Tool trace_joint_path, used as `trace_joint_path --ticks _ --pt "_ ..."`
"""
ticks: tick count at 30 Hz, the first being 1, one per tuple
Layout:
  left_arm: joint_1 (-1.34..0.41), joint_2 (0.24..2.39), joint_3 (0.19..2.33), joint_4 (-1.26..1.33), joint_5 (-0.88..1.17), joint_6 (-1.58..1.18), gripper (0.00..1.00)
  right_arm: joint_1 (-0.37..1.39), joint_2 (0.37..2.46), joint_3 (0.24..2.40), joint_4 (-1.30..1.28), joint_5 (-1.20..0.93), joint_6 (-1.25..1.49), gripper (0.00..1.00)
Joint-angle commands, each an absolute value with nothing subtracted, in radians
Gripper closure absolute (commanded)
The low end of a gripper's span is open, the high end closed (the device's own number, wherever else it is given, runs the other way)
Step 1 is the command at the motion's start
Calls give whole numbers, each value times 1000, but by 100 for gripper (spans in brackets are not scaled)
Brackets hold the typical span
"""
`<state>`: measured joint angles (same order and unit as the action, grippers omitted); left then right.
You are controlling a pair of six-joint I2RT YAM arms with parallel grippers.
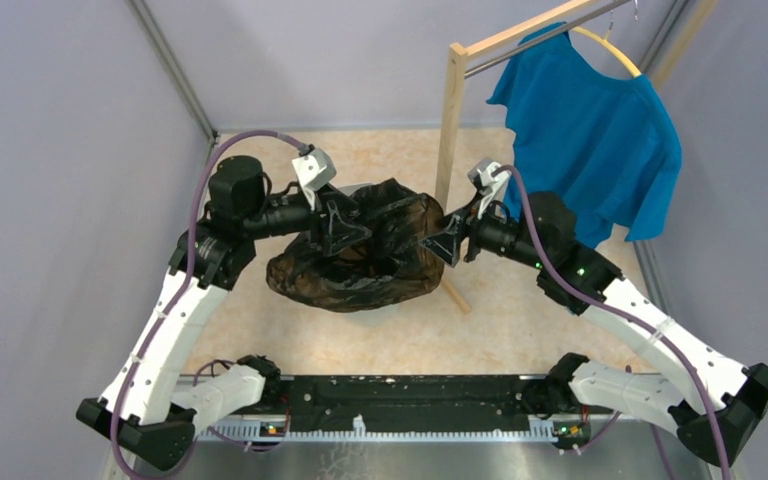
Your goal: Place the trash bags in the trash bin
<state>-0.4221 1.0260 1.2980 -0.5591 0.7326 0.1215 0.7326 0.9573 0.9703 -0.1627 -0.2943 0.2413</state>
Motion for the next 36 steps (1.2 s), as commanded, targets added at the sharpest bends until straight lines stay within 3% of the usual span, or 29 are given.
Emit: trace_joint_path --ticks 1,7,12,14,24,31,36 --pt "-432 999 1329 -468 587 151 50 722 968 952 -76 -331 258 51" --pt "-432 1025 1329 -413 525 139 82 718 981 918 -32 -333 296 66" --pt "-429 1104 1361 -428 278 96 92 682 1026 898 -42 -321 354 84" --pt "-421 1184 1428 -493 185 59 99 667 1044 889 -39 -347 372 86" --pt "-338 1353 1503 -519 229 -27 100 666 1046 834 -66 -287 382 83" --pt "-252 1409 1484 -520 245 -83 100 667 1071 824 -35 -315 389 73" --pt "-214 1421 1470 -481 300 -118 100 667 1092 849 -16 -321 397 75"
